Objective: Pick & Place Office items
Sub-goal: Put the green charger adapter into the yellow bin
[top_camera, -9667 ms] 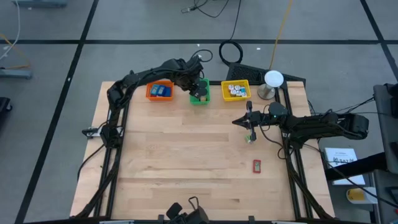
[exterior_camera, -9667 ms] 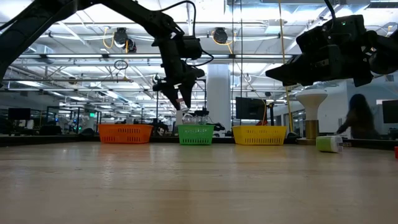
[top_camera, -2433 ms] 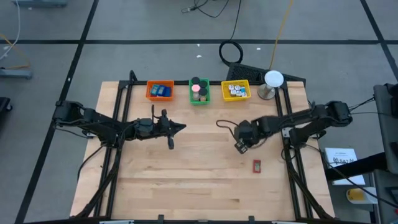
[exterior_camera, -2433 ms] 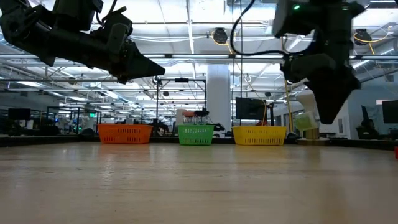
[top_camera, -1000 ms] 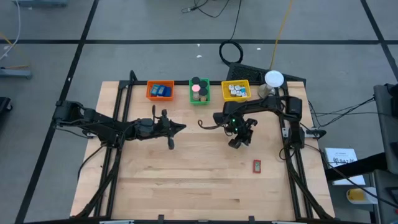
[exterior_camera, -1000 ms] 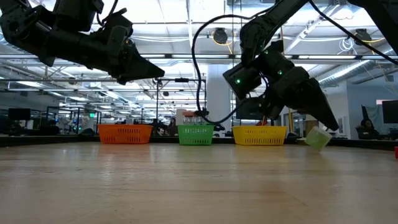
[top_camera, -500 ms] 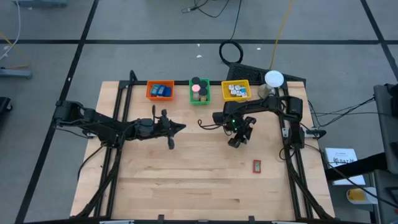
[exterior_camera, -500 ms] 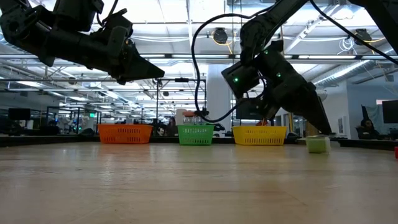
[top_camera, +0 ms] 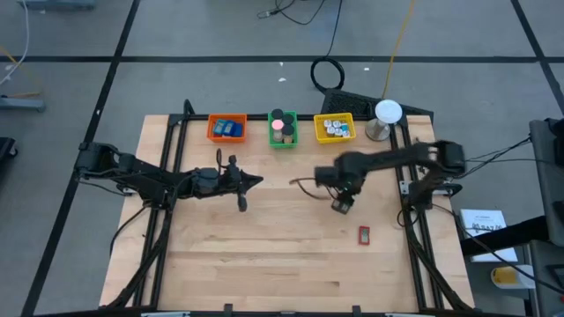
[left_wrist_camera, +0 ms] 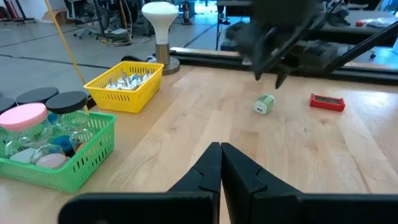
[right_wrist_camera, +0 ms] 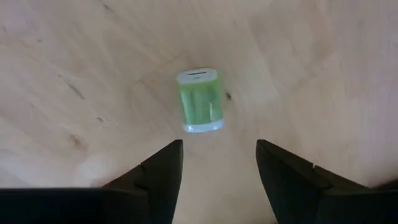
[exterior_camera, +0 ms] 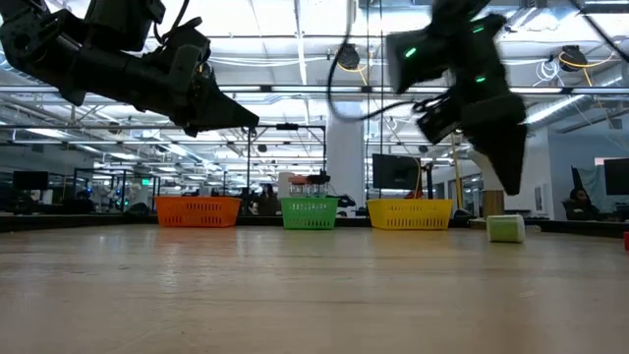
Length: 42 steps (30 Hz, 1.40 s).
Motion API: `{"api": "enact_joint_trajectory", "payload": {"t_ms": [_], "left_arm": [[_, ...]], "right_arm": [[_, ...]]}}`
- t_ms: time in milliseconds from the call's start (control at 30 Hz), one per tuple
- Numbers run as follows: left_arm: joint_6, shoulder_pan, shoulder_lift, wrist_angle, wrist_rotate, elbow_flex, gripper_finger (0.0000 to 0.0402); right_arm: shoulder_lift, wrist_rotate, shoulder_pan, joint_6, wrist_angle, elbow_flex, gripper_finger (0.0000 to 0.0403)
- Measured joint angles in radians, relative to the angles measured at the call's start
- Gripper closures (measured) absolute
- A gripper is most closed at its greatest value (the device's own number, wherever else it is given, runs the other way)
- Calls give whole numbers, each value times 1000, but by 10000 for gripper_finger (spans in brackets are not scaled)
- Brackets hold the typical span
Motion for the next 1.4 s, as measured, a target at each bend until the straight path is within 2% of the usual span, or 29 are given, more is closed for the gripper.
{"api": "enact_joint_trajectory", "payload": {"t_ms": [133, 300, 400, 500, 600, 767, 933, 1067, 1233, 1400], "left_arm": [[-8, 0, 0, -14, 0, 0, 399], [-12, 0, 0, -14, 0, 0, 389], [-13, 0, 0, -14, 0, 0, 397], [-15, 0, 0, -14, 0, 0, 396], [-19, 0, 0, -14, 0, 0, 389], [-19, 0, 0, -14, 0, 0, 399], [-20, 0, 0, -14, 0, 0, 389], [-22, 0, 0, -14, 0, 0, 393], [-22, 0, 0, -14, 0, 0, 393], [-22, 0, 0, -14, 0, 0, 398]], "right_arm": [[-192, 97, 116, 120, 220, -213, 191], [-386, 199, 248, 262, 528, -484, 195], [-442, 258, 292, 315, 639, -598, 204], [-462, 323, 312, 329, 700, -656, 215], [-462, 366, 320, 312, 717, -675, 229], [-462, 366, 323, 278, 747, -678, 263], [-462, 362, 323, 279, 747, -679, 323], [-462, 315, 323, 283, 747, -668, 379], [-461, 287, 300, 283, 627, -553, 382], [-448, 146, 212, 348, 416, -371, 379]]}}
